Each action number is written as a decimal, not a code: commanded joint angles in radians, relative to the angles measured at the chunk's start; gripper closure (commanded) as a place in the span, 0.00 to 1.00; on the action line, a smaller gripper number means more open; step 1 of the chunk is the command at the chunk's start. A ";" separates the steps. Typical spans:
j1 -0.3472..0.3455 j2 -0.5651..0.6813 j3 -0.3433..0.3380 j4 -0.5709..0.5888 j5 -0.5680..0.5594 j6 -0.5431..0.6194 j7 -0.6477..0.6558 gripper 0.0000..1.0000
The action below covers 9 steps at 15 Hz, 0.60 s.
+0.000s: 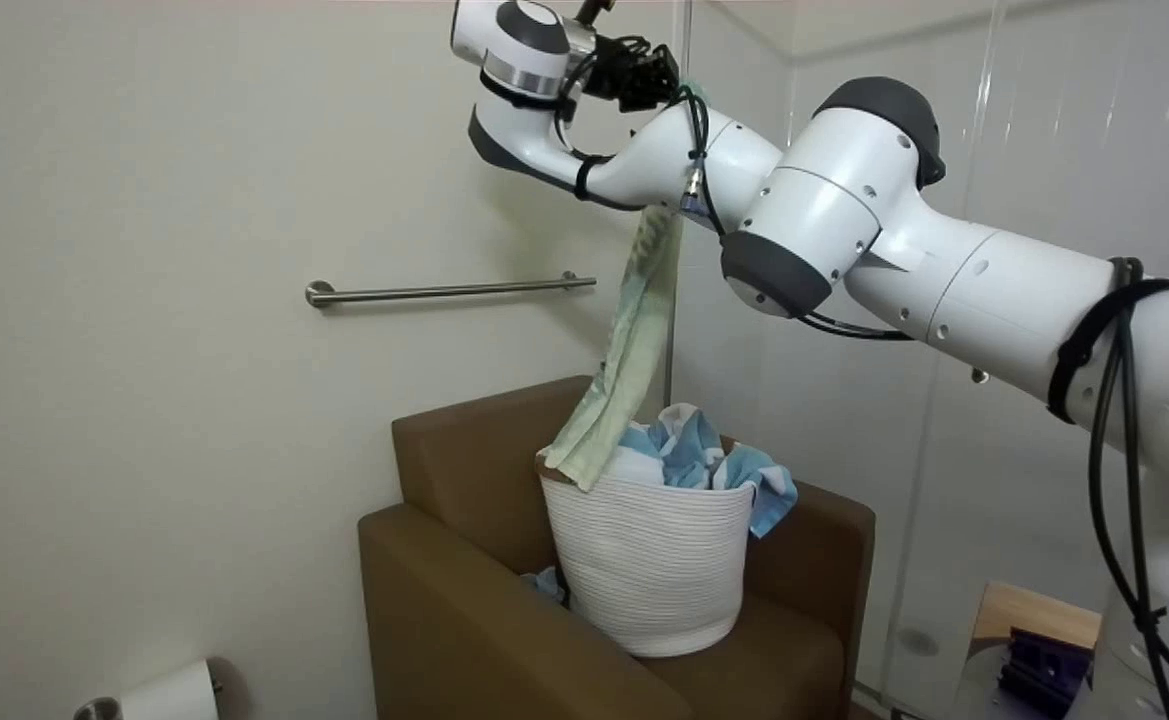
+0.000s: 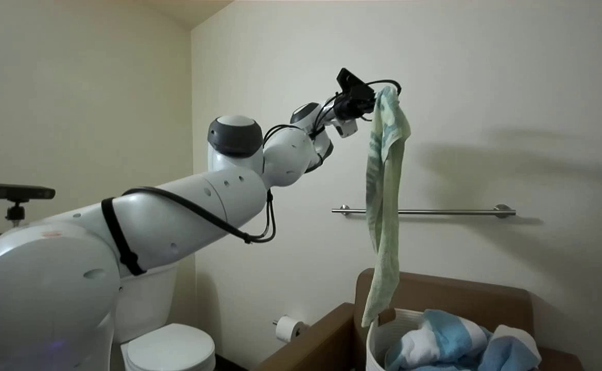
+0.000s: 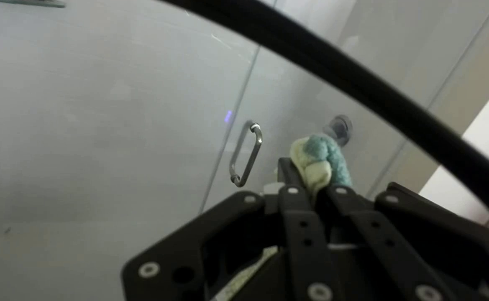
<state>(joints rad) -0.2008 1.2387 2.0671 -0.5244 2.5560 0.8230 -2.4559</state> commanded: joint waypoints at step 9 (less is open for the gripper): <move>-0.075 -0.040 0.089 0.073 0.019 -0.283 0.417 0.92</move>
<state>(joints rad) -0.2313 1.1944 2.1191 -0.3711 2.5608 0.6102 -2.1343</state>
